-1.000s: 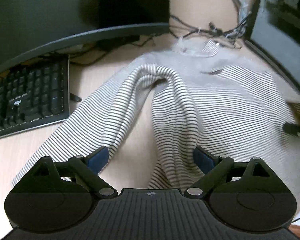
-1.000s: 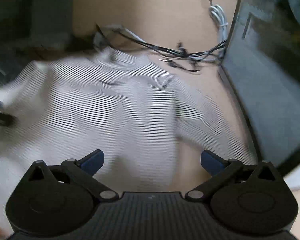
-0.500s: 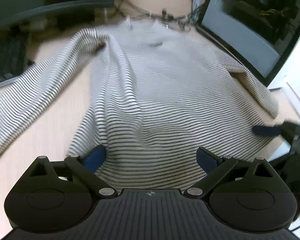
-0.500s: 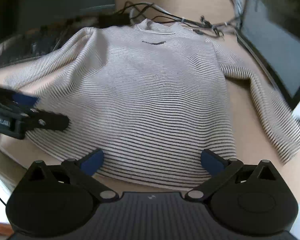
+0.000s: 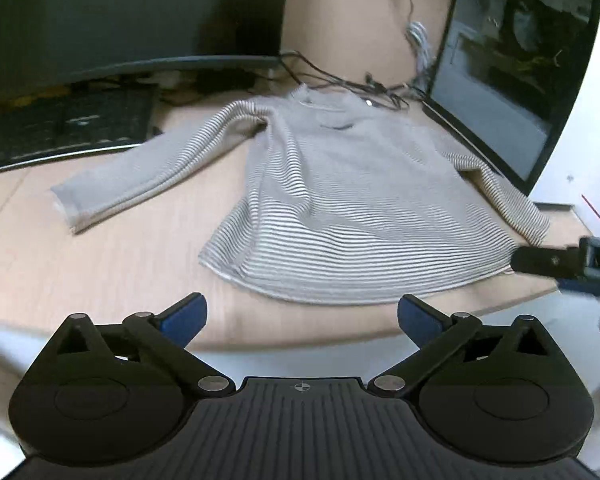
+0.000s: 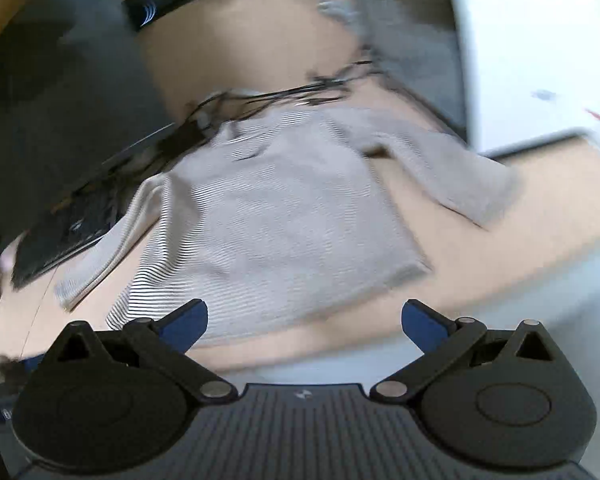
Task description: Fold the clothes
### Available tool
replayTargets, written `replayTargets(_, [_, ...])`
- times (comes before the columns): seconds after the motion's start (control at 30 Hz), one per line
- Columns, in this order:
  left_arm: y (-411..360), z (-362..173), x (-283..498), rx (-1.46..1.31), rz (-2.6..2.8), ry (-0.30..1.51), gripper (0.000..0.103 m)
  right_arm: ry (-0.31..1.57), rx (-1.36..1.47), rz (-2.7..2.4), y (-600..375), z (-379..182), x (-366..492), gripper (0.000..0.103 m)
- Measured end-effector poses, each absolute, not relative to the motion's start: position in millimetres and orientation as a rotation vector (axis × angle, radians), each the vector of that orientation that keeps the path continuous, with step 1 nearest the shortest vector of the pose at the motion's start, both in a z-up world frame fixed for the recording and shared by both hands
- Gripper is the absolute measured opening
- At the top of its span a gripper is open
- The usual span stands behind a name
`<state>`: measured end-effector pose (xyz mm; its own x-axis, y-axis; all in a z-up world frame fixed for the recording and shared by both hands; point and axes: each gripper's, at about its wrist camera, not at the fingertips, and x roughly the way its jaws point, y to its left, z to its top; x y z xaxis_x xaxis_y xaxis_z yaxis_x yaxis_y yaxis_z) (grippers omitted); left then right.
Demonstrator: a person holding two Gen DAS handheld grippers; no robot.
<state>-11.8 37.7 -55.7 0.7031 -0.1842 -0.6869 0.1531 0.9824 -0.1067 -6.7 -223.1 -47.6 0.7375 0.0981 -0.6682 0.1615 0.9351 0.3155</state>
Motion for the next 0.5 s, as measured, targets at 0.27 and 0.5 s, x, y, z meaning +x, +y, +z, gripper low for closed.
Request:
replayTargets(0.27, [4,-21,-72,0.012,-0.087,0.629,0.103,0.614,0.196,-0.054,-217,-29,-67,0.103])
replayTargets(0.5, [-5,-19,-98,0.003,-0.079,0.645,0.103,0.621,0.178,-0.022,-221,-27,-85,0.103])
